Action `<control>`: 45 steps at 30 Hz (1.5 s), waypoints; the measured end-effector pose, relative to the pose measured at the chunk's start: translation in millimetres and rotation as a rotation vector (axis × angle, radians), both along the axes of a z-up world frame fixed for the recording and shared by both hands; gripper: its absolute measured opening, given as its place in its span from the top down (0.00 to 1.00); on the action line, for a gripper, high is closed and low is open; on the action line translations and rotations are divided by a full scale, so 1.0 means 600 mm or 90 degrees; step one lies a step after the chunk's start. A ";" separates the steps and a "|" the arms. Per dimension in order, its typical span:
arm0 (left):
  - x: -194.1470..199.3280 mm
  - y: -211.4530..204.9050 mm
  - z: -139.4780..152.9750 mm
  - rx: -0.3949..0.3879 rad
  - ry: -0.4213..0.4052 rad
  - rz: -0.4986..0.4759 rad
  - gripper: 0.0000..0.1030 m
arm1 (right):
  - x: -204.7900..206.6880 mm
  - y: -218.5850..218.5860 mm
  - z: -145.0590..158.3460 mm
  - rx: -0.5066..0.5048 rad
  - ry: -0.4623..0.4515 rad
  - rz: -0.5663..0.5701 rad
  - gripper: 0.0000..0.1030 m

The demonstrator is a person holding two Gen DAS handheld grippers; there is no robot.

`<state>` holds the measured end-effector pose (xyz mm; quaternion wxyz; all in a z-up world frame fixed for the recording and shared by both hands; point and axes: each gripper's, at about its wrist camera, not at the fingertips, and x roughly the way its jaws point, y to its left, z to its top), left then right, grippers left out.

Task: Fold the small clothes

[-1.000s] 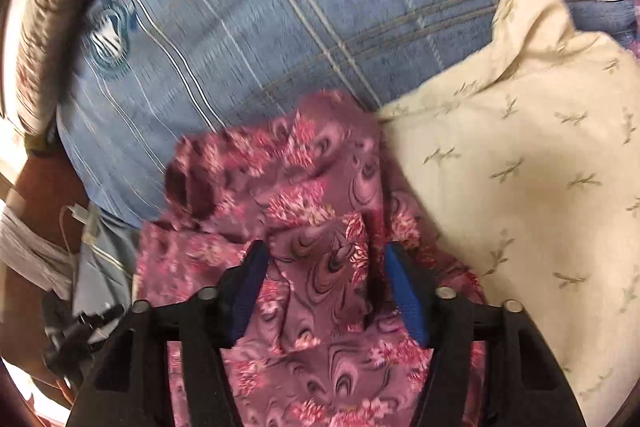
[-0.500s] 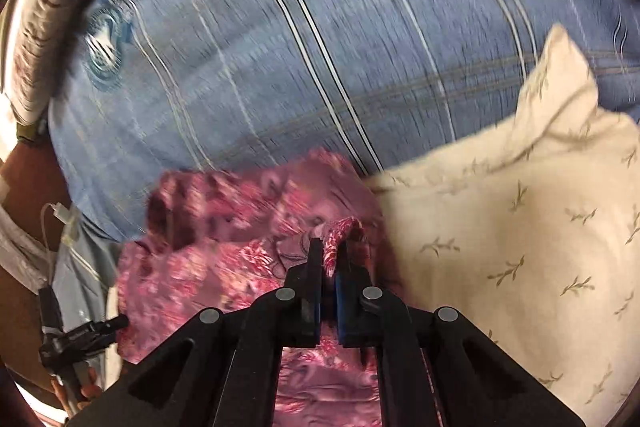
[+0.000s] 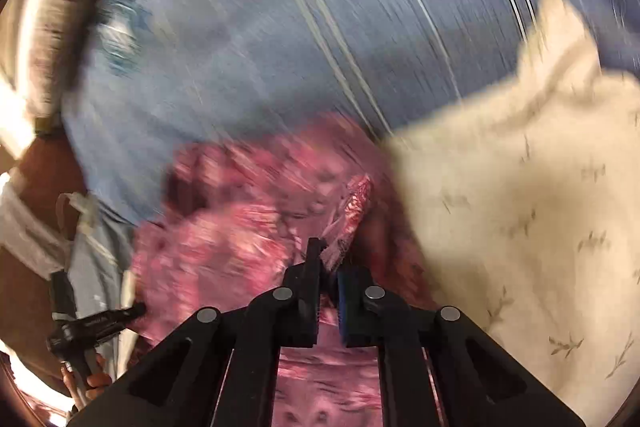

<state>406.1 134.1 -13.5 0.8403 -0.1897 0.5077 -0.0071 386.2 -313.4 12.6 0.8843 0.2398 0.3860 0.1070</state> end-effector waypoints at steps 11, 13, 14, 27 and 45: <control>0.007 -0.005 -0.015 0.040 0.030 -0.015 0.80 | 0.027 -0.008 -0.066 -0.019 0.093 -0.021 0.86; -0.012 0.022 -0.005 -0.007 0.038 -0.011 0.78 | 0.013 -0.018 -0.043 -0.004 0.091 -0.021 0.79; -0.030 0.034 0.003 -0.025 0.039 -0.016 0.73 | -0.003 -0.024 -0.027 0.003 0.085 -0.016 0.76; -0.343 0.115 0.002 -0.090 0.103 -0.100 0.40 | -0.368 -0.092 0.001 -0.042 0.131 0.009 0.51; -0.504 0.107 -0.101 -0.198 0.167 -0.068 0.40 | -0.539 -0.063 -0.077 -0.069 0.180 0.058 0.50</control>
